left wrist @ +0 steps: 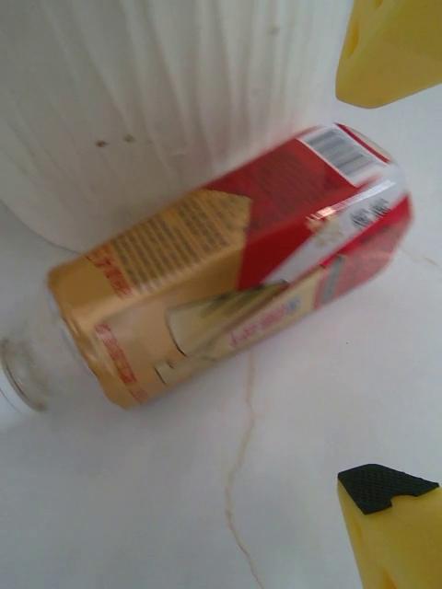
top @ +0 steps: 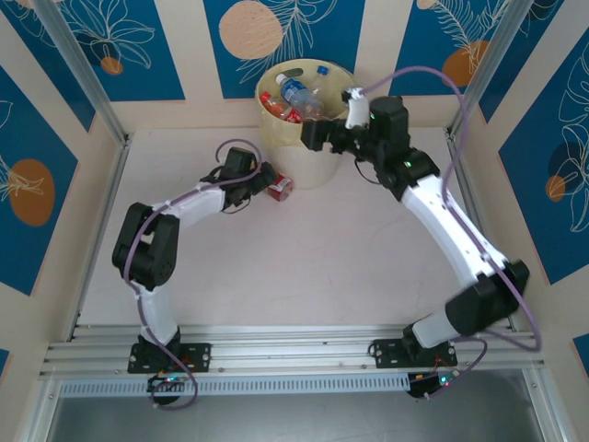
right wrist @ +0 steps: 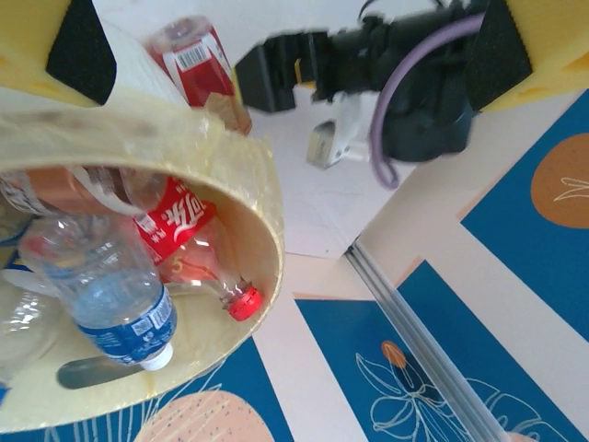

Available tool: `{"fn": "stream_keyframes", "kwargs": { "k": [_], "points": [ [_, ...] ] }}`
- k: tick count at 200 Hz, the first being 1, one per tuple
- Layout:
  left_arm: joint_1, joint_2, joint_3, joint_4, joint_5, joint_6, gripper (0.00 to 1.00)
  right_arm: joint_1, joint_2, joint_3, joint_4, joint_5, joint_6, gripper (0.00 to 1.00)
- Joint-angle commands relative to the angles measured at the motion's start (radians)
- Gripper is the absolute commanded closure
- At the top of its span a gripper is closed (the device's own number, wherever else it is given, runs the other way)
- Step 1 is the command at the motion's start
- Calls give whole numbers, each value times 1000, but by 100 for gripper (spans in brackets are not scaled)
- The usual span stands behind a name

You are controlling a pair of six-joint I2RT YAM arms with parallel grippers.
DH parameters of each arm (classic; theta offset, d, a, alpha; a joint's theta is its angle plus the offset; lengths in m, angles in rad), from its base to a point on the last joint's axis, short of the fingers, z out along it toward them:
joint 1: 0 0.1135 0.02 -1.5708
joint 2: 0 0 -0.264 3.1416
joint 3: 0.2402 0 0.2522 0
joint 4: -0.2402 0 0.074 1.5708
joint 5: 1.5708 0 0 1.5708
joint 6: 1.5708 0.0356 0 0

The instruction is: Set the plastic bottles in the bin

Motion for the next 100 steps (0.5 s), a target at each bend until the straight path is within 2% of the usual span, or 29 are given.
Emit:
{"fn": "stream_keyframes", "kwargs": {
  "k": [1,46,100],
  "points": [
    [9,68,79,-63,34,-66,0,-9,-141,-137,99,89,-14,1],
    [25,169,164,-69,30,-121,0,-39,-366,-369,80,175,-11,1],
    [40,229,174,-107,33,-50,1,-58,-420,-448,22,209,-5,1]
  ]
}}
